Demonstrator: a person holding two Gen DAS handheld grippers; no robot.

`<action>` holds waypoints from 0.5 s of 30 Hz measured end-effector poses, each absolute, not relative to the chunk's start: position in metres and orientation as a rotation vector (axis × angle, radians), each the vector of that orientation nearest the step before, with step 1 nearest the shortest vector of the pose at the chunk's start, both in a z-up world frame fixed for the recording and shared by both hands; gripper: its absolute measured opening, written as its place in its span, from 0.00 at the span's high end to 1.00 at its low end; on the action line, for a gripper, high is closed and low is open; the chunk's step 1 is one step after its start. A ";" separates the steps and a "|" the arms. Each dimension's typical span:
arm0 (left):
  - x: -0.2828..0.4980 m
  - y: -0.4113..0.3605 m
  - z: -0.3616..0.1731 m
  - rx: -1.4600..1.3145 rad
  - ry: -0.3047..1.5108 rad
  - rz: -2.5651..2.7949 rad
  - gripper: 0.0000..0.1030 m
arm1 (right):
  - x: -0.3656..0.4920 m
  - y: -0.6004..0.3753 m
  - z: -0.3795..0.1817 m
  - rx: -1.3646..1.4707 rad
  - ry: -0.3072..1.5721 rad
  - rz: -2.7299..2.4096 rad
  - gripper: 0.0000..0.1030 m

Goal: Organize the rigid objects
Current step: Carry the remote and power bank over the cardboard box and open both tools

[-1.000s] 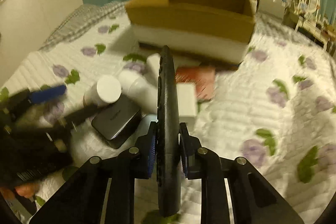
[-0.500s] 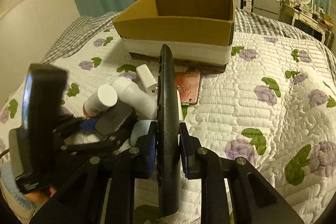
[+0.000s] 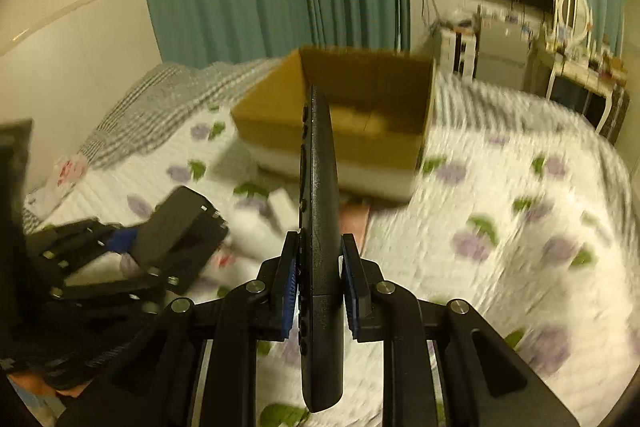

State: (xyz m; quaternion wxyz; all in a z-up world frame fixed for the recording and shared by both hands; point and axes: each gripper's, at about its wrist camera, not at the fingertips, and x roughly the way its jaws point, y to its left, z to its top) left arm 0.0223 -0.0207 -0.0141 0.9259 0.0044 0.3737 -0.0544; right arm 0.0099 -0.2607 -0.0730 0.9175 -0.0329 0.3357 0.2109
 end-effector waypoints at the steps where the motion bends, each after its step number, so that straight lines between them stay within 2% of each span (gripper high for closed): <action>1: 0.030 -0.020 -0.007 0.007 0.757 -0.117 0.59 | 0.016 -0.262 -0.062 -0.072 0.670 0.428 0.82; 9: 0.113 -0.024 0.046 0.022 0.659 -0.118 0.59 | 0.085 -0.270 -0.001 -0.056 0.564 0.401 0.82; 15: 0.188 -0.026 0.031 0.059 0.662 -0.105 0.59 | 0.149 -0.267 -0.003 -0.042 0.584 0.378 0.82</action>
